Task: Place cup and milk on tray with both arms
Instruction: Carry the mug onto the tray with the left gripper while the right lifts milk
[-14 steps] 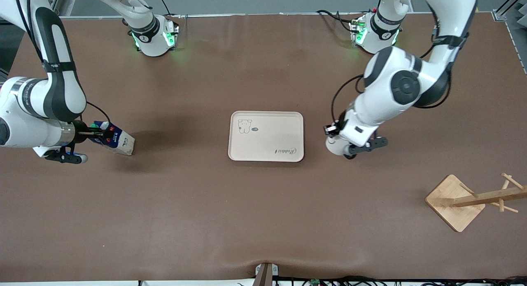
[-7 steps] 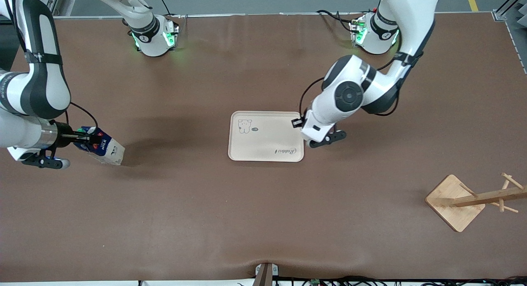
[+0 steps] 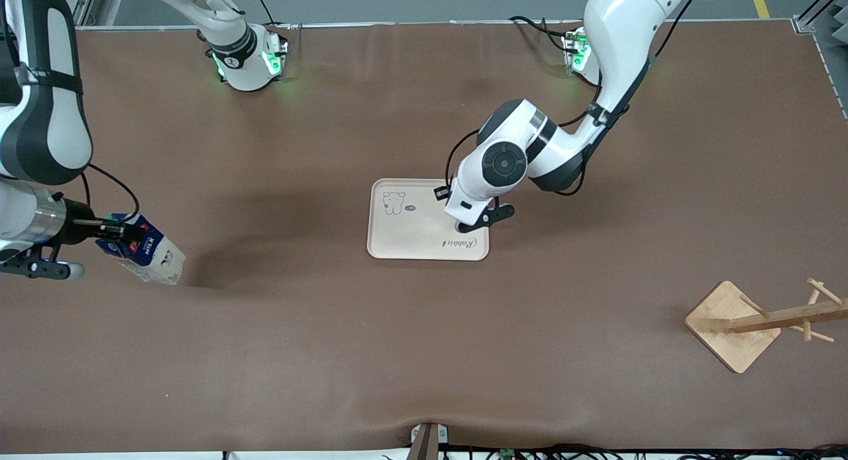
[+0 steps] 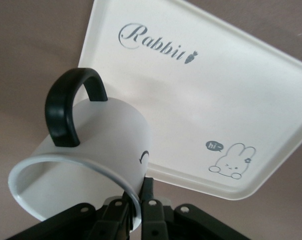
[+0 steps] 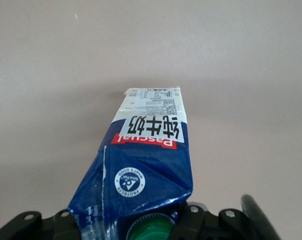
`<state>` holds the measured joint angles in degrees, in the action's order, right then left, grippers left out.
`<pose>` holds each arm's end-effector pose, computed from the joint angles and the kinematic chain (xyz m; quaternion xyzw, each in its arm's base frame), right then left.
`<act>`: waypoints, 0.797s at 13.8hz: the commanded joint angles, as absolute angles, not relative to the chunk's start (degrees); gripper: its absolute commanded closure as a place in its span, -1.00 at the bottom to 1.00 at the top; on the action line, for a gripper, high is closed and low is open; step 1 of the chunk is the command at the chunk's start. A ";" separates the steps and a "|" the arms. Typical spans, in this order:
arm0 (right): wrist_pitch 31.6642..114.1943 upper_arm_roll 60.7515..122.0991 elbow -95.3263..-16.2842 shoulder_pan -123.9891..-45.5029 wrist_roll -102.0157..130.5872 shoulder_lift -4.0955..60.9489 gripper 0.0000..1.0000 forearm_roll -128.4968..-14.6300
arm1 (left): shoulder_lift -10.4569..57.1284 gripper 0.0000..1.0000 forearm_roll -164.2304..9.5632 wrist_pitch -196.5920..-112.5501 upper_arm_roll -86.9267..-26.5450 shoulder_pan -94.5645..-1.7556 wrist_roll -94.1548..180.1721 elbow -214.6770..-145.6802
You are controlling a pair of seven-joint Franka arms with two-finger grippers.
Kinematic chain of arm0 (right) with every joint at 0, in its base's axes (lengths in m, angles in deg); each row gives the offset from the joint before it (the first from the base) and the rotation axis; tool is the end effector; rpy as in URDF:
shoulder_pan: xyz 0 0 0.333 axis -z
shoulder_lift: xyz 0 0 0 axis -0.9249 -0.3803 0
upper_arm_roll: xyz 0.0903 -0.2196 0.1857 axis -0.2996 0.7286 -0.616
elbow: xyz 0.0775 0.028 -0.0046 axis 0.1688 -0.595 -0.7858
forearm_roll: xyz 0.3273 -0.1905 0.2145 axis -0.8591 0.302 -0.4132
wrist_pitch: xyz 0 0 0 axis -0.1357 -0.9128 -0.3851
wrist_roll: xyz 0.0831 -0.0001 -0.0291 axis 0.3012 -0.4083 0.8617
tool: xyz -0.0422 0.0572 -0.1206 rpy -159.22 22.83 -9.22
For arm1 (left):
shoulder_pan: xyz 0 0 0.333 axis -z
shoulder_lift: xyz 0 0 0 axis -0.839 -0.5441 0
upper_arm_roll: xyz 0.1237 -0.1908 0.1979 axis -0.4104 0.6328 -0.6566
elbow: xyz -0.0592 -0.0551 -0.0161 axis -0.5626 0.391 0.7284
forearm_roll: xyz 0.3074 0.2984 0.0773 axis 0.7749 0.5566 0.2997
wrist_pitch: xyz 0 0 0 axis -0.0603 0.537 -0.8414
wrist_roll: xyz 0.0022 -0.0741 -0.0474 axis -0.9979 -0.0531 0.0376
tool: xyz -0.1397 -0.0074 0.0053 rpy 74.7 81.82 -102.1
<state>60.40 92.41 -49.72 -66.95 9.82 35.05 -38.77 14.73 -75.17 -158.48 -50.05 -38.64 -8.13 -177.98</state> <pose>0.6643 -0.0698 0.3834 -0.9960 0.0657 0.0567 0.0221 0.4983 -0.4646 0.1968 0.9664 0.1802 -0.1749 0.0547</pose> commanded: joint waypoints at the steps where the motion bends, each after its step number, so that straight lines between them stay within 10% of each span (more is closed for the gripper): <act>1: 59.44 92.04 -45.30 -68.08 8.90 34.75 0.58 -39.38 | 11.26 1.00 -75.29 -156.94 -50.45 -37.53 -10.56 -175.13; 6: 58.74 92.04 -43.88 -70.37 5.84 34.58 0.58 -39.46 | 10.37 0.94 -75.29 -156.94 -50.98 -37.26 -10.57 -174.69; 7: 58.73 92.04 -43.88 -71.33 4.26 34.58 0.58 -39.38 | 10.37 0.59 -75.29 -156.94 -50.98 -37.26 -10.57 -174.69; 9: 58.65 92.04 -43.88 -72.65 3.63 34.32 0.61 -39.46 | 10.11 -0.99 -74.59 -156.94 -51.07 -37.26 -10.40 -173.99; 11: 58.03 92.04 -43.88 -74.76 3.63 33.79 0.65 -39.55 | 10.37 -1.00 -71.52 -156.94 -50.98 -37.35 -10.48 -173.63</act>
